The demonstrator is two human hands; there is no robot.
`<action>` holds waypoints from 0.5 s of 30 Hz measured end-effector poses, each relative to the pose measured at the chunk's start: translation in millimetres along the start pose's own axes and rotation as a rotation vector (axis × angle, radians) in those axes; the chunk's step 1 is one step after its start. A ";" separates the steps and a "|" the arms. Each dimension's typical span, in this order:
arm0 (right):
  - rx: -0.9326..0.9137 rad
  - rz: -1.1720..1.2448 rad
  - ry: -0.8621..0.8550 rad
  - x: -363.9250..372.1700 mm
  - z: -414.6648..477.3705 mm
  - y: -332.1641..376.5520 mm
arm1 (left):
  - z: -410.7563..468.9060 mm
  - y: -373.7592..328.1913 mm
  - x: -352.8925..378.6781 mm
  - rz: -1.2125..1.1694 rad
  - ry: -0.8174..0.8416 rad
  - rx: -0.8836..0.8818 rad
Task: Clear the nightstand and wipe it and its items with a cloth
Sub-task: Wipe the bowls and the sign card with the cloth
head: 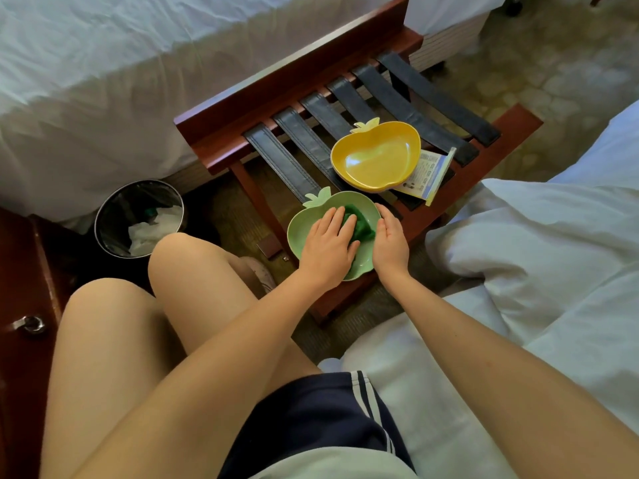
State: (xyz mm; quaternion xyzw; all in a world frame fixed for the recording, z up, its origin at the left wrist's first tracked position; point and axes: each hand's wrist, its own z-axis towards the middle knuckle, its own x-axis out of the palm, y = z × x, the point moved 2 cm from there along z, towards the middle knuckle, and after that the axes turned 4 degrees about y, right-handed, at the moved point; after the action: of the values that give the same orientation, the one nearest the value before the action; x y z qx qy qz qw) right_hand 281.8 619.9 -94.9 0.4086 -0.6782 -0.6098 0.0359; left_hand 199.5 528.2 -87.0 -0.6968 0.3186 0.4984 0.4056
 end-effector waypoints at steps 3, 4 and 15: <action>-0.010 0.007 -0.020 1.1 0.3 -1.7 | 20.9 -4.8 -1.4 -0.008 -0.021 -0.029; -0.010 0.013 -0.028 1.7 0.3 -2.0 | 25.7 -5.5 -2.4 -0.031 -0.031 -0.031; 0.011 0.100 -0.081 4.3 3.6 -2.4 | -6.0 20.2 -11.9 -0.030 0.117 0.538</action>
State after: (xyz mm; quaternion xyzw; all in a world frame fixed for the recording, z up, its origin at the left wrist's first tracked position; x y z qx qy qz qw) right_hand 278.2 620.4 -99.8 0.3495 -0.7020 -0.6195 0.0365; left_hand 181.4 513.9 -79.7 -0.5962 0.4521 0.3489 0.5643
